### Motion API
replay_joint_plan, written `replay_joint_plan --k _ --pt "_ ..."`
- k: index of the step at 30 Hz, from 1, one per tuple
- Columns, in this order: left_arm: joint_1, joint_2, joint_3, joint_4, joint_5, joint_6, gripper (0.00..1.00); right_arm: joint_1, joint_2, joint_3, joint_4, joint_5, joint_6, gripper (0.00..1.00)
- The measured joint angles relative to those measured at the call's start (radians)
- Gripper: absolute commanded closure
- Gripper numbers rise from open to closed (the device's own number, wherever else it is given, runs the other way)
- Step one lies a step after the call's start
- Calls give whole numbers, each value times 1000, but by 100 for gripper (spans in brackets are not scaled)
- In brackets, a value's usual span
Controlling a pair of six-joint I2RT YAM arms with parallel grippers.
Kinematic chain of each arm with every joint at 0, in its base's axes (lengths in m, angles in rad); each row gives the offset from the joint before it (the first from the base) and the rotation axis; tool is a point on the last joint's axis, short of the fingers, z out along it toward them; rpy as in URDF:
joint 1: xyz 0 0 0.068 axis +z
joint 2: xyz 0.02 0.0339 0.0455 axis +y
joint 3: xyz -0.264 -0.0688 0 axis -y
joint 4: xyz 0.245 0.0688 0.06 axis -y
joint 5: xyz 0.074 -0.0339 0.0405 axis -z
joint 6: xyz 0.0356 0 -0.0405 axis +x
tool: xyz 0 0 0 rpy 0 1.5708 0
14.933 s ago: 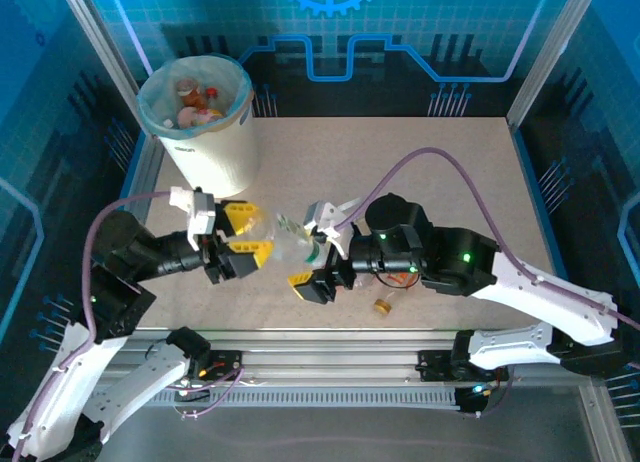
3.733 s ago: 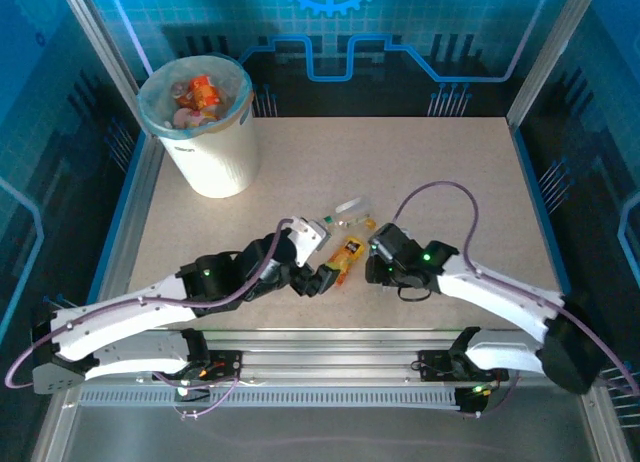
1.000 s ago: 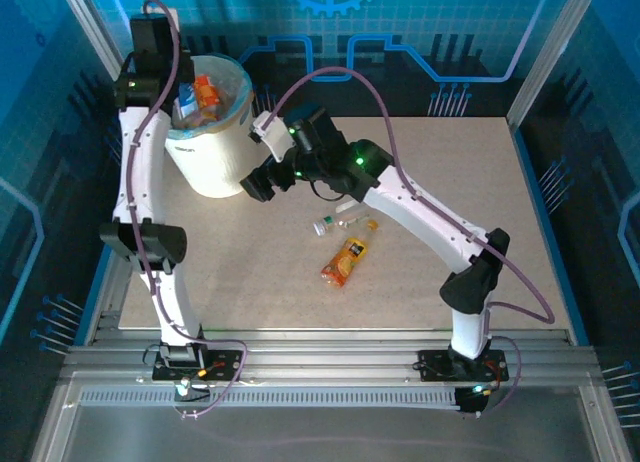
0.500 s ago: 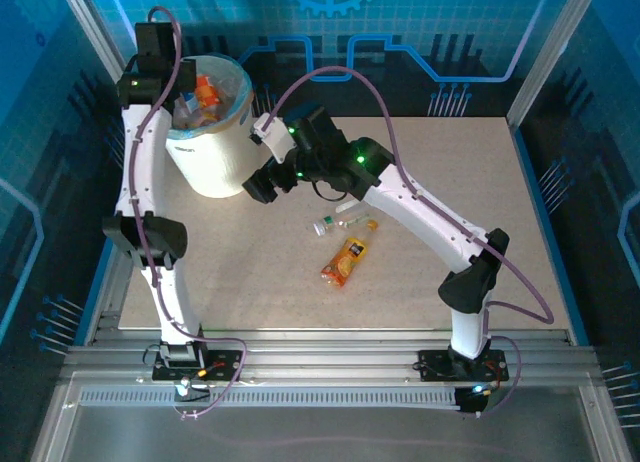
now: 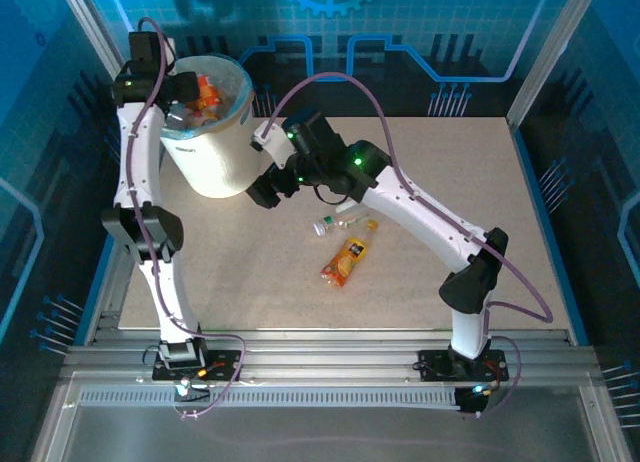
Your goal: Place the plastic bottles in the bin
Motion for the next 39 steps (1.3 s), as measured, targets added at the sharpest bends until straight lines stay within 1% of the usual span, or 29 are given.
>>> replay_joint_plan --k 1,2,4,6,8,14,18,22,26,29,32,34,37,39 --pt "-1 8 0 -3 51 -24 27 0 0 0 0 0 -3 5" --pt "-2 13 0 -3 100 -45 26 0 0 0 0 0 -3 5" --pt "-2 18 0 -6 182 -79 27 0 0 -1 0 0 -3 5" --pt "-3 19 1 -11 233 -103 29 0 0 -1 0 0 -3 5" --pt "-3 20 1 -21 259 -114 30 0 0 -3 0 0 -3 5" --pt "-2 20 0 -32 243 -119 31 -2 0 -29 -2 1 -2 6" --pt "12 18 -9 -49 239 -129 33 -16 0 -32 -17 23 37 6" --pt "31 -5 -39 -51 243 -133 31 -55 -4 -42 -48 79 140 6" --pt "9 -121 -121 -12 237 -121 27 -79 -37 -112 -109 179 282 4" --pt "-72 -319 -287 84 205 -77 25 -78 -80 -216 -148 234 407 2" --pt "-233 -599 -558 225 181 -23 23 -73 -147 -376 -158 269 540 1" --pt "-362 -789 -748 314 175 5 24 -61 -199 -503 -156 306 622 0" --pt "-505 -997 -965 406 166 23 24 -22 -255 -650 -158 367 741 0" --pt "-591 -1080 -1066 431 154 32 24 3 -264 -706 -164 396 809 0"
